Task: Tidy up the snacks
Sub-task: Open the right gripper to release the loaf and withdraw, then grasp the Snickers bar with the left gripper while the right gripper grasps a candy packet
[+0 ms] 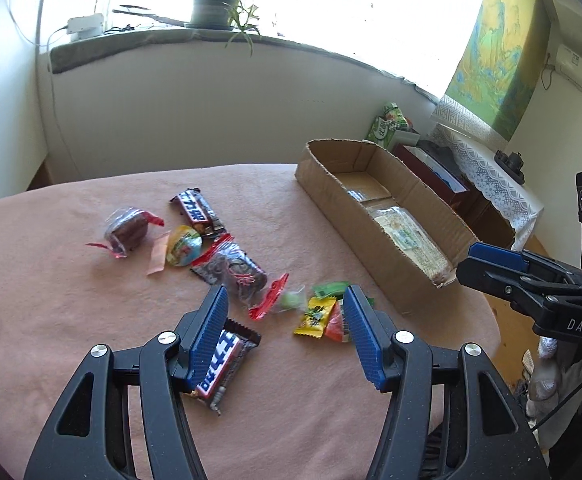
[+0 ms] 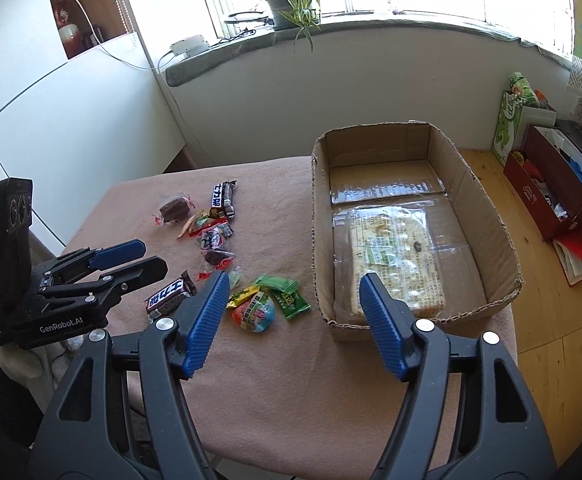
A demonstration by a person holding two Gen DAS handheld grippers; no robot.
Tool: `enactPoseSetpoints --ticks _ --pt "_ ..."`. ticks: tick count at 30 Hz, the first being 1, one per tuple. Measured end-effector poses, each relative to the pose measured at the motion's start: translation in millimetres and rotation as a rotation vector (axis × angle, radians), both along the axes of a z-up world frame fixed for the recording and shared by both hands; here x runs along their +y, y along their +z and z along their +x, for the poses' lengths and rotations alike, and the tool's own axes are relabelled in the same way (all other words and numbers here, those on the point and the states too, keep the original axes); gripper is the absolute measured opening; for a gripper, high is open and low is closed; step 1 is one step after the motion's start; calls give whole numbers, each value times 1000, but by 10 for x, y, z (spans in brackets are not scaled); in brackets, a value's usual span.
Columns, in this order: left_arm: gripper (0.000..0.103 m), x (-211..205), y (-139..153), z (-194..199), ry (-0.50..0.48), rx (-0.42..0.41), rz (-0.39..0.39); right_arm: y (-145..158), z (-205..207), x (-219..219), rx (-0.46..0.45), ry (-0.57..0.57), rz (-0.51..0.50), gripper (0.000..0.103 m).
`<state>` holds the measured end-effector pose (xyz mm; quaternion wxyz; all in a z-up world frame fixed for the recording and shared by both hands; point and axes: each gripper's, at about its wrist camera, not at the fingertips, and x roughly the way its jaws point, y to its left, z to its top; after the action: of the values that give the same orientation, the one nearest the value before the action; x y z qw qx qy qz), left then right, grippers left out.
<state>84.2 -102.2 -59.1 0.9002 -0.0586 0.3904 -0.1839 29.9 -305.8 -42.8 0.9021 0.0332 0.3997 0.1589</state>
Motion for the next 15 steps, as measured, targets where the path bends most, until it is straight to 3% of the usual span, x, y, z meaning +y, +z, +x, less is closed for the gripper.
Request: enactPoseSetpoints --ticks 7,15 --pt "60 331 -120 -161 44 13 11 -195 -216 384 -8 62 -22 70" --pt "60 509 -348 -218 60 65 9 -590 -187 640 57 59 -39 68"
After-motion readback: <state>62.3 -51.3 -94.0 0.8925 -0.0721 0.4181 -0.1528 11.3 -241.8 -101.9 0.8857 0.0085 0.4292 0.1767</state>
